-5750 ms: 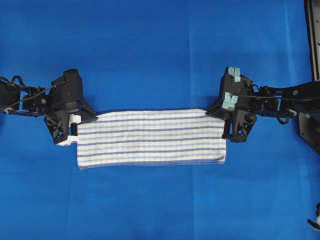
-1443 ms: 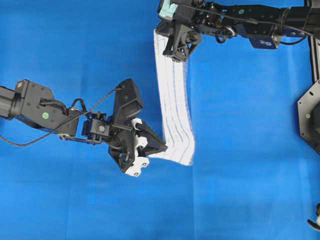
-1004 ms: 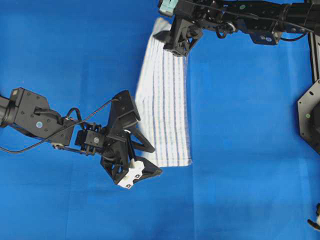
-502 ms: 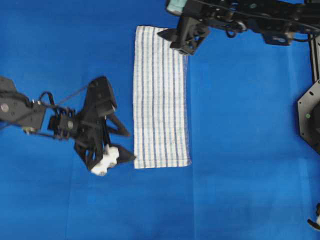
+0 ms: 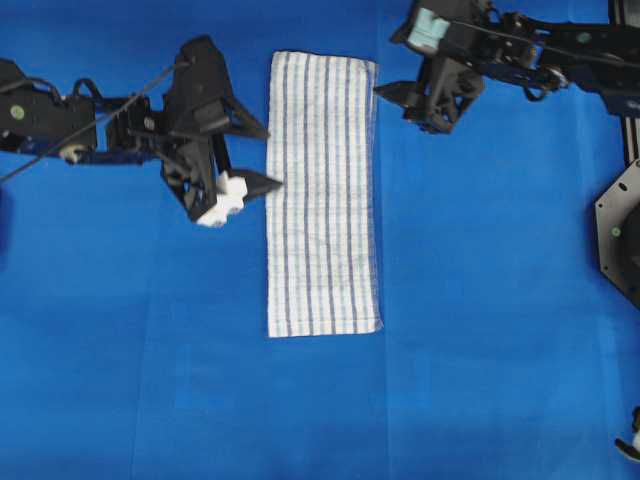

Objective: Fold the blue towel.
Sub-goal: 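Move both grippers to the strip's top end and grasp its corners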

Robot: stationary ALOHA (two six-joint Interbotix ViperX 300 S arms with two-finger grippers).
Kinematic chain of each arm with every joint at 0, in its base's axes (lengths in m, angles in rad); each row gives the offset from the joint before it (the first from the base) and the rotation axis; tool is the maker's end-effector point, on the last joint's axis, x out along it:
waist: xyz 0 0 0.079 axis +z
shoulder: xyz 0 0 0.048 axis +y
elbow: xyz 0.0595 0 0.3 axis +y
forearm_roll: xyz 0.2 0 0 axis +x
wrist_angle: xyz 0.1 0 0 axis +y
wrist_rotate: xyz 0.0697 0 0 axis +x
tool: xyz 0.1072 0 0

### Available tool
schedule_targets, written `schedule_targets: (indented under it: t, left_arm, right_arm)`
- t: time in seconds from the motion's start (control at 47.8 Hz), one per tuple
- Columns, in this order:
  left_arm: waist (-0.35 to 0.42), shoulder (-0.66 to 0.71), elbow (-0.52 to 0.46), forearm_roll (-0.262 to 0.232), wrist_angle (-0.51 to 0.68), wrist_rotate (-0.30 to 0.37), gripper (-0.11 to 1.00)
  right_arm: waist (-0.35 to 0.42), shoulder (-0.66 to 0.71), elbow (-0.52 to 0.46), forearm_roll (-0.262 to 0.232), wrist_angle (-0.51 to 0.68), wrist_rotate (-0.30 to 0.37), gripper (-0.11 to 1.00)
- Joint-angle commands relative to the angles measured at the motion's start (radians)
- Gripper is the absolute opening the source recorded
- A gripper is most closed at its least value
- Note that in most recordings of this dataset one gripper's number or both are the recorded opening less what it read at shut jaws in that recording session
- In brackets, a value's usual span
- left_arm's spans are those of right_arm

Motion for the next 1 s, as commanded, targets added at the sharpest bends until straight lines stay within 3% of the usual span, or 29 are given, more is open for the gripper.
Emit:
schedule_targets:
  t: [0.0, 0.314, 0.523, 0.669, 0.983]
  left_arm:
    - [0.017, -0.018, -0.025, 0.003, -0.006, 0.026, 0.85]
    - [0.074, 0.005, -0.043, 0.005, -0.023, 0.058, 0.85]
    - [0.186, 0.084, -0.092, 0.005, -0.08, 0.202, 0.85]
    - [0.249, 0.155, -0.138, 0.003, -0.091, 0.267, 0.85]
    - [0.307, 0.328, -0.195, 0.005, -0.175, 0.284, 0.85]
  right_arm:
    - [0.008, -0.04, 0.008, 0.003, -0.006, 0.002, 0.92]
    - [0.012, -0.008, -0.023, 0.003, -0.02, 0.002, 0.92]
    - [-0.025, 0.097, -0.078, 0.0, -0.035, 0.002, 0.92]
    - [-0.049, 0.164, -0.103, 0.0, -0.058, 0.002, 0.92]
    - [-0.078, 0.276, -0.124, 0.0, -0.143, 0.0, 0.92]
